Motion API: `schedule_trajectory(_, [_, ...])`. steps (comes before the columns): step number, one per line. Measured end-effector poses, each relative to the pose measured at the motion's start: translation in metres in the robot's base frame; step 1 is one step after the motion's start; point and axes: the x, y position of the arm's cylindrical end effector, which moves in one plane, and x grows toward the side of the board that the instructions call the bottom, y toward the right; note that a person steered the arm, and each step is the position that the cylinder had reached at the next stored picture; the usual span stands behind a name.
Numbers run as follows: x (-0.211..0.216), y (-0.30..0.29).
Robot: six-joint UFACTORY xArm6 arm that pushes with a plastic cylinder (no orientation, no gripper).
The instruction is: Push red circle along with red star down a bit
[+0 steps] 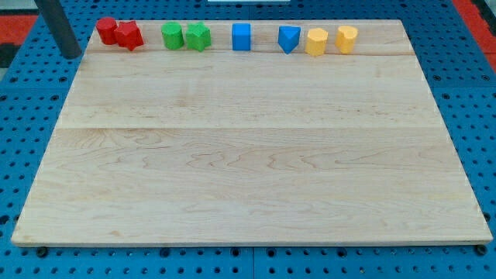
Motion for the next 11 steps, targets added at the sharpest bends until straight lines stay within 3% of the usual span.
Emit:
schedule_trajectory(2, [-0.083,0.000])
schedule_trajectory(7, [-0.084,0.020])
schedule_trajectory(9, [-0.076,0.057])
schedule_trajectory(11, [-0.066,0.025])
